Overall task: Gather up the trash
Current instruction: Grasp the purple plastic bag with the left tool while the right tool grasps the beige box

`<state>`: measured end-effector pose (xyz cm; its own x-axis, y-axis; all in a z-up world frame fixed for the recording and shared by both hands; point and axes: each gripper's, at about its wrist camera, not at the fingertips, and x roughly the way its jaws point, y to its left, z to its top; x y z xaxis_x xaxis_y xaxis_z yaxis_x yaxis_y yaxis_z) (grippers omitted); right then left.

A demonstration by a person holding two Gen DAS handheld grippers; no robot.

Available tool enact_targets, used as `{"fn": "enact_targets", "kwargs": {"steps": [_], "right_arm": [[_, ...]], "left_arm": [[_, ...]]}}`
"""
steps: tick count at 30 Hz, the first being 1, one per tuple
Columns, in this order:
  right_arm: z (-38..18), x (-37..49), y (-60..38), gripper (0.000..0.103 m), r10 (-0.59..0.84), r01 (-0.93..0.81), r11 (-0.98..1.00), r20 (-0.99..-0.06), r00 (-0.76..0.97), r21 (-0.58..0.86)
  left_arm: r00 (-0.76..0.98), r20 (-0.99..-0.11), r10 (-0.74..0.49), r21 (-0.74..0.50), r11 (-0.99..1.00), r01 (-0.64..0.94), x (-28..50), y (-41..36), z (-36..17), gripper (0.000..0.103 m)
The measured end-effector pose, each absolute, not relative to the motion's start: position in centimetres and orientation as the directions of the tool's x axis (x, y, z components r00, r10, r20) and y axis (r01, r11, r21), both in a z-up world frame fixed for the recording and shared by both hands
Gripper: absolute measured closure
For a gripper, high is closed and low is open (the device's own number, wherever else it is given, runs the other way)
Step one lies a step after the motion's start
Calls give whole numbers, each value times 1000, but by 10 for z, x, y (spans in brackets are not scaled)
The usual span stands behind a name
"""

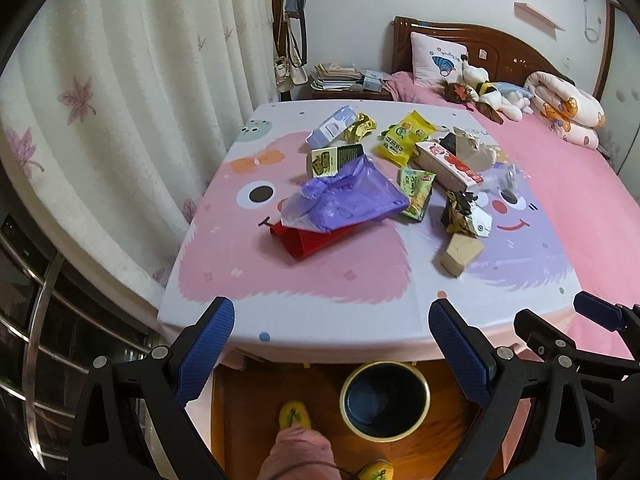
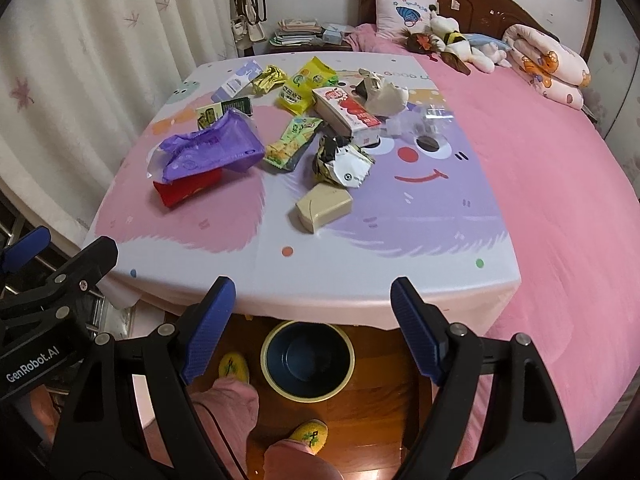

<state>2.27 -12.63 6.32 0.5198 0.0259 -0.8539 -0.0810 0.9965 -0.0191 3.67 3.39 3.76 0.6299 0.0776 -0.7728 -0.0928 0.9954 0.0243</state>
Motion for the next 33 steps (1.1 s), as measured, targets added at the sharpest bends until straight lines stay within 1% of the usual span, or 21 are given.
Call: {"fn": "enact_targets", "kwargs": {"steps": [4, 8, 13, 17, 24, 29, 31, 32, 33], "right_arm": [[59, 45, -120, 27, 12, -68, 997, -862, 506, -25], [51, 76, -116, 27, 6, -27, 1000, -876, 482, -8], [26, 122, -127, 31, 15, 110, 992, -916, 401, 64], [-3, 148, -134, 35, 19, 208, 973, -940, 341, 95], [-47, 173, -144, 39, 25, 348, 929, -959, 282, 127], [-70, 184, -150, 45, 14, 431, 893, -965, 262, 130], [-71, 189, -150, 48, -9, 437, 892, -962, 274, 116], [-70, 191, -148, 54, -19, 436, 893, -961, 275, 107], [-71, 193, -146, 56, -35, 434, 896, -962, 272, 90]], "left_arm": [[624, -778, 68, 35, 997, -66, 65, 40, 37, 4], [604, -796, 39, 46, 999, -3, 102, 48, 34, 4], [562, -827, 4, 27, 999, 34, 167, 78, 32, 4], [492, -870, -42, -6, 997, 75, 212, 100, 18, 4], [362, -923, -129, -48, 973, 225, 267, 100, -19, 4], [294, -940, -175, -74, 943, 324, 286, 78, -36, 4], [263, -948, -181, -73, 925, 374, 292, 66, -45, 4], [249, -952, -178, -68, 916, 395, 293, 60, -48, 4], [237, -956, -172, -60, 908, 415, 295, 55, -52, 4]]}}
